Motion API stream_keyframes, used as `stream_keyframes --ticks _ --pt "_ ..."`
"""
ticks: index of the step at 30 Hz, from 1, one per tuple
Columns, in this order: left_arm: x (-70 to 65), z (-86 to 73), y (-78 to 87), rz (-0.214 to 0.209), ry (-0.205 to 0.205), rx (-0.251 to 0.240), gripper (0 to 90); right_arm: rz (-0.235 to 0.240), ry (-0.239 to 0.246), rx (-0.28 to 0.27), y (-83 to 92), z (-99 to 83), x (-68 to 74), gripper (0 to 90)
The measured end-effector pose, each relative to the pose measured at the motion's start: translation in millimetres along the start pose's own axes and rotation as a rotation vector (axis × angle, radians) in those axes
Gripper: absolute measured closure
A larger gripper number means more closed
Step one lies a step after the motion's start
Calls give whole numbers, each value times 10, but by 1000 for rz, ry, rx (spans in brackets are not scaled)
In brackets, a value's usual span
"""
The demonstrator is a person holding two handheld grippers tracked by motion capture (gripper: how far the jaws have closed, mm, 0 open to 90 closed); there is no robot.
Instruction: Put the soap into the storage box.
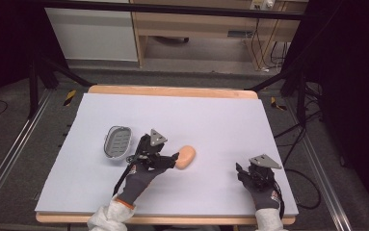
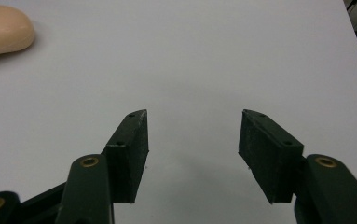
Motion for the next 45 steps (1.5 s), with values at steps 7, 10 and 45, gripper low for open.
stream_keyframes --ticks 7,10,45 --pt "-51 27 -92 -3 -4 6 190 1 -3 5 -1 -5 -4 423" --pt "-70 33 -139 -1 -13 22 188 3 -5 7 -4 -6 -3 422" --pt "-168 -50 -613 -5 -30 106 166 16 -7 14 -17 -11 10 447"
Point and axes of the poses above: each handheld gripper's, and its own axes: y roughly backward along the jaws, z roughly out of its top, x roughly to its left, the point moved 7 cm from there along -y, roughly forward along the jaws, and after that the axes turned 8 degrees about -z, right-handed, at the moved point
